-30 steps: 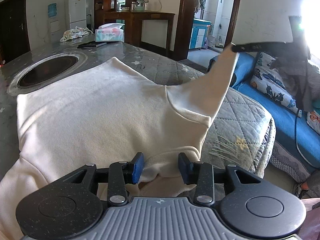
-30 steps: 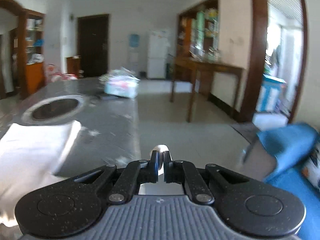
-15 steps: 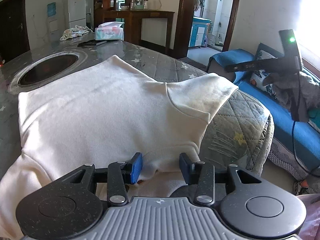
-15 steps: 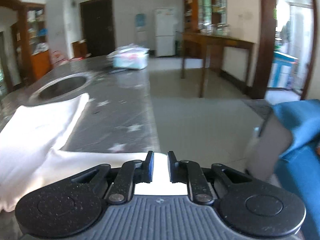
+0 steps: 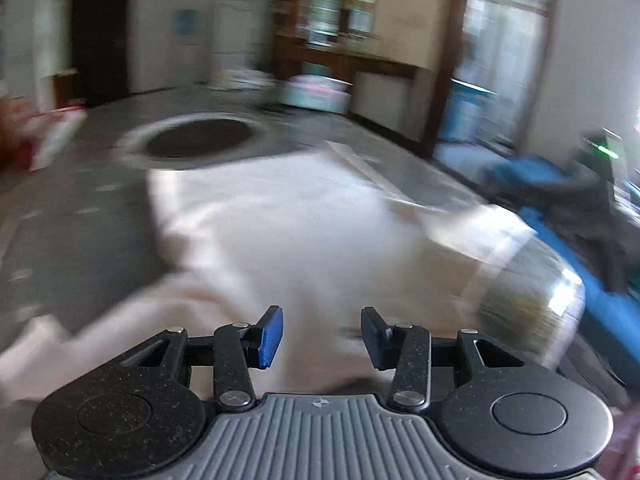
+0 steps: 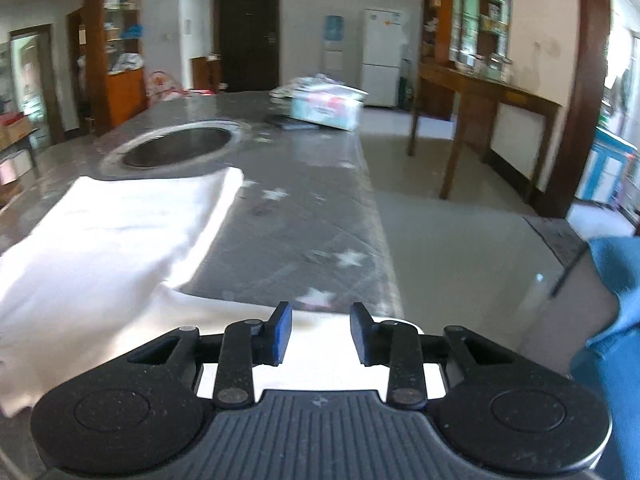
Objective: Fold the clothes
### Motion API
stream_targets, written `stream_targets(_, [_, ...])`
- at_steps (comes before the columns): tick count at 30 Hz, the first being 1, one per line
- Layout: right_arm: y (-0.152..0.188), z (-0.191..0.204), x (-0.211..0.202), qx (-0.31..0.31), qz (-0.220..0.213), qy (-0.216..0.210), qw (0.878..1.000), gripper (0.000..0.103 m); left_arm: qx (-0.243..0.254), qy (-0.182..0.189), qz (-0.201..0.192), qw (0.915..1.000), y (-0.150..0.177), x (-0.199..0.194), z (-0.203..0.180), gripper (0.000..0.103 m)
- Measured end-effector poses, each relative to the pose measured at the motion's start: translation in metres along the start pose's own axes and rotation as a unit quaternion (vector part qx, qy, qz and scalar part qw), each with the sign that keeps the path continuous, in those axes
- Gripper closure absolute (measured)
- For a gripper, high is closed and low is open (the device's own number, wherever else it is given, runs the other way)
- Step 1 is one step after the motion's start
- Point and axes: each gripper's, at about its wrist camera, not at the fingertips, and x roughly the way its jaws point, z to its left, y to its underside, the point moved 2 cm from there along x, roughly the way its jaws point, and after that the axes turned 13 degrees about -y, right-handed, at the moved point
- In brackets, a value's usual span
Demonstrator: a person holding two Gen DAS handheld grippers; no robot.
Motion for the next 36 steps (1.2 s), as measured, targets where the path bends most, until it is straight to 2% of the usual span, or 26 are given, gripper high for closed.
stream_targets(2, [-0.005, 0.014, 0.001, -0.014, -0.003, -0.019, 1.0, 0.069, -0.04, -0.064, 0.003, 0.9972, -0.003, 0.003, 0.03, 0.056])
stream_targets(5, [-0.013, 0.038, 0.001, -0.031, -0.008, -0.053, 0.998, 0.068, -0.082, -0.162, 0.015, 0.9833, -0.005, 0.015, 0.071, 0.055])
stream_targets(8, [-0.018, 0.063, 0.004, -0.053, -0.006, -0.087, 0.995, 0.063, -0.118, -0.204, 0.039, 0.971, -0.005, 0.029, 0.098, 0.053])
stream_targets(13, [-0.019, 0.109, 0.012, -0.102, 0.013, -0.149, 0.983, 0.063, -0.14, -0.222, 0.069, 0.9625, -0.005, 0.05, 0.11, 0.052])
stream_targets(16, [-0.017, 0.135, 0.017, -0.133, 0.027, -0.188, 0.973, 0.062, -0.142, -0.243, 0.068, 0.9571, -0.005, 0.055, 0.114, 0.054])
stream_targets(20, [-0.015, 0.167, 0.024, -0.168, 0.046, -0.233, 0.957, 0.061, -0.145, -0.259, 0.061, 0.9529, -0.005, 0.053, 0.124, 0.095])
stream_targets(22, [-0.012, 0.182, 0.026, -0.188, 0.052, -0.254, 0.947, 0.06, -0.163, -0.25, 0.047, 0.9531, -0.004, 0.046, 0.136, 0.097])
stream_targets(25, [-0.01, 0.205, 0.032, -0.213, 0.06, -0.284, 0.933, 0.06, -0.168, -0.261, 0.009, 0.9507, -0.003, 0.027, 0.148, 0.098])
stream_targets(31, [-0.003, 0.245, 0.051, -0.238, 0.082, -0.331, 0.91, 0.06, -0.232, -0.258, -0.064, 0.9357, 0.01, -0.014, 0.177, 0.099])
stream_targets(33, [0.001, 0.255, 0.055, -0.246, 0.092, -0.344, 0.902, 0.06, -0.243, -0.261, -0.067, 0.9318, 0.024, -0.023, 0.184, 0.099])
stream_targets(36, [0.011, 0.267, 0.058, -0.266, 0.112, -0.355, 0.889, 0.06, -0.237, -0.272, -0.044, 0.9317, 0.042, -0.023, 0.191, 0.098])
